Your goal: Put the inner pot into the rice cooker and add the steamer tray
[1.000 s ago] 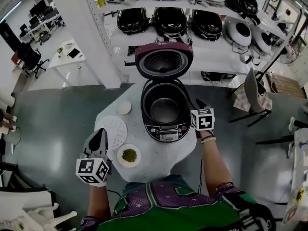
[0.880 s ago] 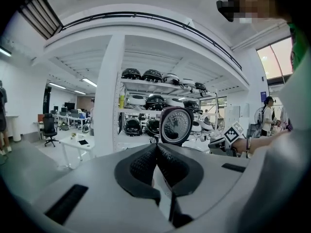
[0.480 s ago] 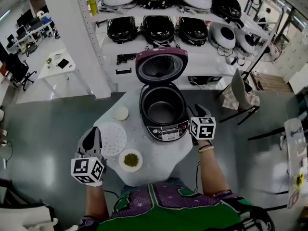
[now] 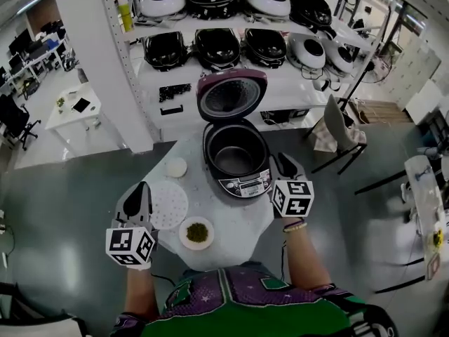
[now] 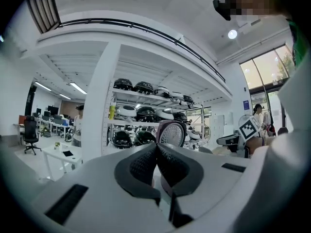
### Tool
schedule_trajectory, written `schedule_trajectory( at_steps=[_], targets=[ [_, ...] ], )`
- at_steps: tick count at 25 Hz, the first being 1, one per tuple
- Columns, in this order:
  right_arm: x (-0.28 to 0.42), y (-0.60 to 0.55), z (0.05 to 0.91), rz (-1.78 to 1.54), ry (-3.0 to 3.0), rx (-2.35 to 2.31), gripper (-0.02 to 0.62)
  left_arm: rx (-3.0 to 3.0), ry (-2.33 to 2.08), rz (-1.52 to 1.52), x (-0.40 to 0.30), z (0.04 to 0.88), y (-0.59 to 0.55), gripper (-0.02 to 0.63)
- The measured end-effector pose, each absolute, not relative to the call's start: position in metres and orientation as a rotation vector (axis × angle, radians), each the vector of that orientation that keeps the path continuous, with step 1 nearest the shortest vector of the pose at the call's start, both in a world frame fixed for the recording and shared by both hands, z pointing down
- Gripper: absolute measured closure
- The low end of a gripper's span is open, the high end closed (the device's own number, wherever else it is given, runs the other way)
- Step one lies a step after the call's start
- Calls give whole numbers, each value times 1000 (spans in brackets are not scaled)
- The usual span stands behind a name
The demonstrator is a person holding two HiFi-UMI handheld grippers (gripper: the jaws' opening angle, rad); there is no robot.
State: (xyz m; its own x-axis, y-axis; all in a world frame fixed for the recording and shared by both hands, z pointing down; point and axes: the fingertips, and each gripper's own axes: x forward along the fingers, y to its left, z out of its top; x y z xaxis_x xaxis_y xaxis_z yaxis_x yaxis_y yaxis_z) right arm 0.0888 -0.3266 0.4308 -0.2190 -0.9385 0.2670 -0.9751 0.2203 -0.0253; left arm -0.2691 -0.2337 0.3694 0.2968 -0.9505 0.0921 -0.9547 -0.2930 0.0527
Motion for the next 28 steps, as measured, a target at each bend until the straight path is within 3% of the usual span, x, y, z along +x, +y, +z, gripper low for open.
schedule_trajectory(
  at_steps=[7,16,21,25,28],
  targets=[
    [61,-281,419,225,-2290,1878,588,2492,-1727,48,-287,374,-212,586],
    [30,-244,407,164,-2343,1852,589,2518,-1669,-7,-302,392,-187,583],
    [16,-233,407,149,-2348,1831,589,2546,-1627,-11,-308,397,-183,475],
    [5,-227,408,181,-2389,1800,589,2542,-1626,16,-313,406,-185,318],
    [-3,-224,404,178,-2417,1772,589,2530,-1648,50,-319,415,-187,285]
  ],
)
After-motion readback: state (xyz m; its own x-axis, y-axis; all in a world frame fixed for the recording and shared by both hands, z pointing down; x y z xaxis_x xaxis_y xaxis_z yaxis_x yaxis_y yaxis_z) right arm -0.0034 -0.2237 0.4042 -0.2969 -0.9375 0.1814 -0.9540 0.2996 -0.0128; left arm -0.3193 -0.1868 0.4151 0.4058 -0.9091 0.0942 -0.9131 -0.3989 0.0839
